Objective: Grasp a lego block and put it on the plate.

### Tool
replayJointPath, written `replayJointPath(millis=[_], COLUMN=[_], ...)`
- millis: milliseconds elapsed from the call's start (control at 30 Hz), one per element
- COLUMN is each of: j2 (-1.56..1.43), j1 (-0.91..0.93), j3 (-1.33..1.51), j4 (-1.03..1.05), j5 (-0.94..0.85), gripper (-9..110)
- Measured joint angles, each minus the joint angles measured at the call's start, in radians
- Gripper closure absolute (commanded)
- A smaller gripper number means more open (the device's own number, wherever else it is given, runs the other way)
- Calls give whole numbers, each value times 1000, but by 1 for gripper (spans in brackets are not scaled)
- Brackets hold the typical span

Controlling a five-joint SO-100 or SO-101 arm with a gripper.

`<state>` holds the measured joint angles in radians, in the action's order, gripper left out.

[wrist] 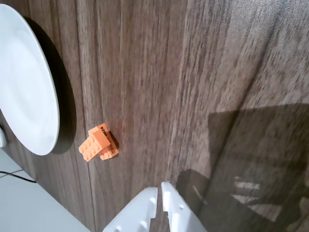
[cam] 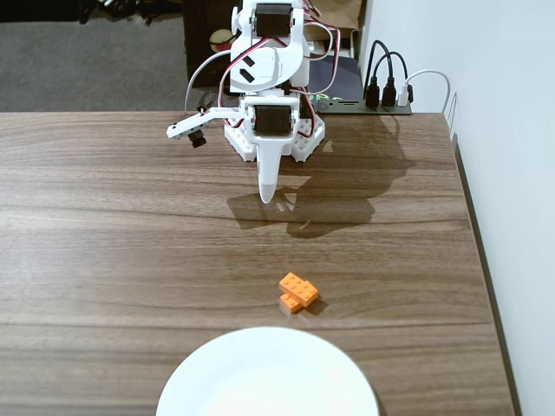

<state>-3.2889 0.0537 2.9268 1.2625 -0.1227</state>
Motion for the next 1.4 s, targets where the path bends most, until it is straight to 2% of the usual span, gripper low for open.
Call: replayJointPath(millis=[233, 1400], j2=[0, 0], j1=[12, 18], j3=[0, 0], j4=[0, 0], j5=[72, 75], gripper=[101, 101])
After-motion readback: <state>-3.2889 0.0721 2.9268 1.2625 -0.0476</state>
